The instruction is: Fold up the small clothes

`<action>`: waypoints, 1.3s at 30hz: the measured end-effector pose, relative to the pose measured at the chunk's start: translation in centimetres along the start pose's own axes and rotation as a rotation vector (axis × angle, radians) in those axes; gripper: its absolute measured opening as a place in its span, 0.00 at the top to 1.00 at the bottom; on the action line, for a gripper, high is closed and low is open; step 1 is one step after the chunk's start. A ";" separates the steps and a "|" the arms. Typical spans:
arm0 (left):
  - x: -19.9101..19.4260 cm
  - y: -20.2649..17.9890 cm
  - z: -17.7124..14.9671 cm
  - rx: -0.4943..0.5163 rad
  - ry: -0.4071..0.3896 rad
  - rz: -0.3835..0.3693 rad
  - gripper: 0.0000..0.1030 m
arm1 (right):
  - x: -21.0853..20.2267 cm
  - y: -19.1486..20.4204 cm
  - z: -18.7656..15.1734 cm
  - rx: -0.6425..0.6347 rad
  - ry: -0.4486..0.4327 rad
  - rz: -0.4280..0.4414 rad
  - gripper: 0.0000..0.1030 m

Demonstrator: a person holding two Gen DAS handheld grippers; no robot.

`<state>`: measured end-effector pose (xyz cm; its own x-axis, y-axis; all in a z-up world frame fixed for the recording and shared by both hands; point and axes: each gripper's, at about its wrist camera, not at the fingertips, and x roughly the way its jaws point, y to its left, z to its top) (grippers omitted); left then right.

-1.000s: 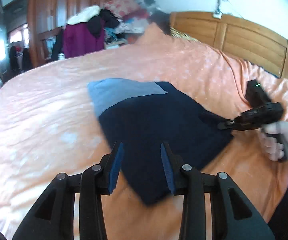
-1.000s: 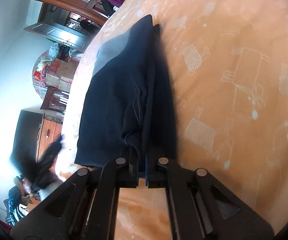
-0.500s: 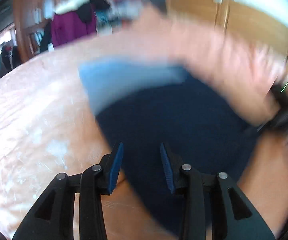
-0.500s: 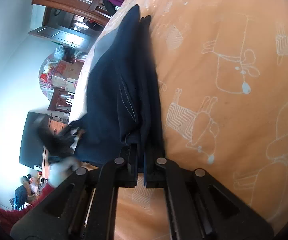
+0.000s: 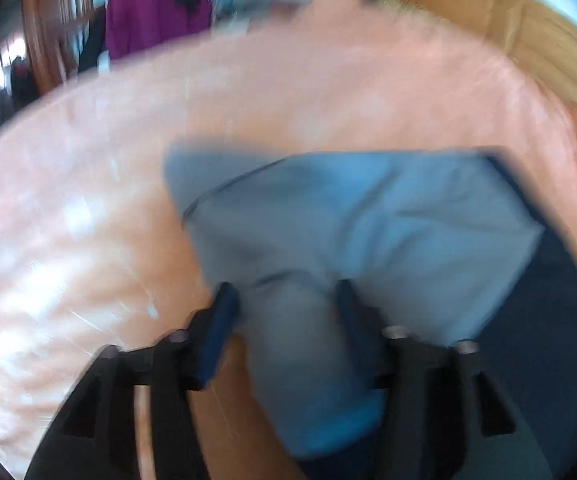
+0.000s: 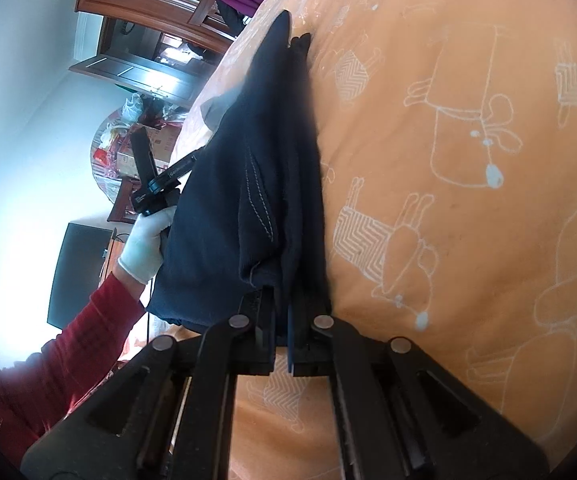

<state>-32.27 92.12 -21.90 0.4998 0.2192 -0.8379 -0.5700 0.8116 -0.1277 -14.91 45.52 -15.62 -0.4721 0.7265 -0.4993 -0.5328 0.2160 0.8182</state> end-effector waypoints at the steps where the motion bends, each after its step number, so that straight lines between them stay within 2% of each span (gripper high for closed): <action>1: -0.2 0.4 0.2 -0.022 -0.010 -0.014 0.38 | 0.0 -0.1 0.0 0.001 0.000 0.003 1.00; 3: -2.3 0.3 0.0 -0.046 -0.038 -0.036 0.54 | -0.2 -0.2 0.0 0.000 -0.001 0.005 1.00; 5: -6.6 -1.3 -2.0 0.008 -0.108 -0.101 0.55 | -0.3 -0.4 -0.1 0.000 -0.002 0.012 1.00; 7: -11.8 -3.5 -5.7 0.087 -0.160 -0.191 0.55 | -0.3 -0.5 0.0 0.000 -0.002 0.014 1.00; 8: -13.9 -4.3 -8.2 0.097 -0.154 -0.237 0.55 | -0.3 -0.5 -0.1 -0.001 -0.003 0.014 1.00; 10: -15.6 -6.1 -12.1 0.112 -0.112 -0.301 0.55 | -0.4 -0.6 -0.1 -0.001 -0.004 0.011 1.00; 11: -15.5 -7.6 -14.5 0.154 -0.046 -0.316 0.55 | -0.4 -0.5 -0.1 -0.001 -0.003 0.009 1.00; 13: -14.8 -10.0 -18.0 0.224 0.054 -0.299 0.48 | -0.5 -0.4 -0.2 -0.001 -0.004 0.004 1.00; 14: -14.8 -11.0 -19.3 0.273 0.062 -0.251 0.50 | -0.5 -0.4 -0.3 -0.001 -0.004 0.001 1.00; 16: -16.2 -11.2 -19.3 0.250 0.059 -0.246 0.52 | -0.6 -0.3 -0.3 0.000 -0.004 0.001 1.00; 17: -17.4 -10.7 -18.8 0.230 0.019 -0.238 0.55 | -0.6 -0.3 -0.3 -0.001 -0.005 0.000 1.00; 20: -20.5 -10.0 -16.4 0.161 -0.140 -0.230 0.55 | -0.7 -0.3 -0.3 -0.002 -0.006 0.001 1.00; 22: -20.7 -10.6 -15.0 0.160 -0.174 -0.283 0.55 | -0.7 -0.2 -0.4 -0.002 -0.008 0.001 1.00; 23: -20.0 -11.0 -14.7 0.171 -0.164 -0.308 0.55 | -0.7 -0.2 -0.4 -0.001 -0.007 0.000 1.00; 24: -17.8 -11.6 -14.6 0.174 -0.095 -0.337 0.54 | -0.7 -0.2 -0.3 -0.001 -0.006 0.001 1.00; 25: -15.2 -12.0 -15.2 0.178 0.019 -0.335 0.53 | -0.7 -0.2 -0.4 -0.001 -0.003 0.002 1.00; 26: -12.8 -12.5 -16.3 0.211 0.087 -0.283 0.59 | -0.7 -0.1 -0.4 0.001 0.001 0.002 1.00; 28: -13.5 -13.6 -16.4 0.214 0.056 -0.257 0.56 | -0.9 0.1 -0.2 0.009 0.014 -0.008 0.99; 29: -14.6 -14.0 -15.9 0.201 0.047 -0.240 0.54 | -1.0 0.7 -0.1 -0.009 0.018 -0.030 0.93; 31: -17.0 -13.8 -15.8 0.152 -0.004 -0.222 0.40 | -1.7 3.1 -0.4 -0.092 0.013 -0.103 0.64; 32: -18.3 -13.7 -15.9 0.113 -0.029 -0.199 0.28 | -2.3 4.5 -0.7 -0.126 -0.003 -0.125 0.32; 33: -19.4 -13.7 -16.4 0.082 -0.045 -0.170 0.23 | -3.2 6.2 -1.2 -0.167 -0.033 -0.176 0.11; 34: -20.5 -13.7 -17.0 0.062 -0.060 -0.145 0.22 | -4.1 8.1 -1.8 -0.227 -0.060 -0.248 0.10; 36: -22.3 -13.1 -18.7 -0.001 -0.086 -0.061 0.13 | -5.4 11.5 -3.7 -0.354 -0.103 -0.382 0.09; 38: -23.2 -12.1 -20.2 -0.078 -0.086 0.010 0.08 | -6.0 14.0 -6.0 -0.446 -0.125 -0.468 0.06; 39: -23.5 -11.5 -21.0 -0.136 -0.081 0.068 0.07 | -5.9 14.8 -7.3 -0.480 -0.124 -0.504 0.04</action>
<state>-51.15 66.27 -11.89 0.5047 0.3188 -0.8023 -0.6848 0.7137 -0.1473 -25.14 39.64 -2.66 -0.0183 0.6887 -0.7249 -0.9298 0.2548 0.2655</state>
